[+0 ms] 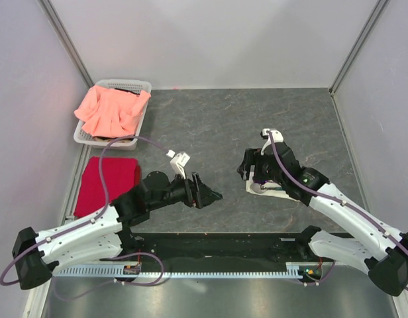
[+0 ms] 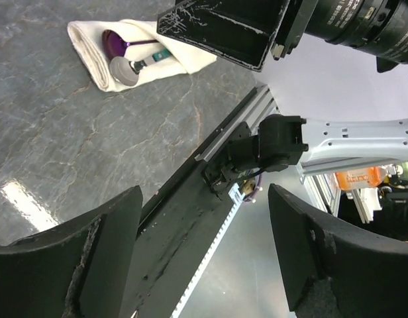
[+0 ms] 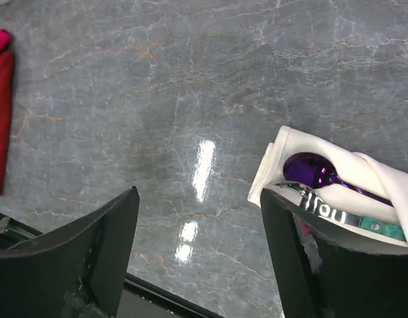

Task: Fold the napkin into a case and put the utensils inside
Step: Reset both arms

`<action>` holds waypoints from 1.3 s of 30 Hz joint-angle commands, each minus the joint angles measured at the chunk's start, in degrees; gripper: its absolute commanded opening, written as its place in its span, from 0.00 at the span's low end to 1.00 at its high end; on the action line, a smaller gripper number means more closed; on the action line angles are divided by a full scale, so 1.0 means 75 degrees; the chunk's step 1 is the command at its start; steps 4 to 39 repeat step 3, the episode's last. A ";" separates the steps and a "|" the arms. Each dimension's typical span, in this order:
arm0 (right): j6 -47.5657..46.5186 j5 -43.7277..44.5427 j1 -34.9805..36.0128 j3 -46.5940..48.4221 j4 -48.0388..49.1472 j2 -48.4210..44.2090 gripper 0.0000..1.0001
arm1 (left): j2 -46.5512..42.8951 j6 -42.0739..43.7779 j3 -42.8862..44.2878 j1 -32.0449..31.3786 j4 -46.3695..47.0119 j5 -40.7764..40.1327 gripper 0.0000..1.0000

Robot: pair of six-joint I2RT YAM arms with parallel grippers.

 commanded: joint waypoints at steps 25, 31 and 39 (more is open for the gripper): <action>0.0216 -0.0418 0.0008 -0.0611 0.1200 -0.0974 0.91 | -0.0182 0.0415 0.0182 0.0040 0.0702 0.0037 0.85; 0.0216 -0.0418 0.0008 -0.0611 0.1200 -0.0974 0.91 | -0.0182 0.0415 0.0182 0.0040 0.0702 0.0037 0.85; 0.0216 -0.0418 0.0008 -0.0611 0.1200 -0.0974 0.91 | -0.0182 0.0415 0.0182 0.0040 0.0702 0.0037 0.85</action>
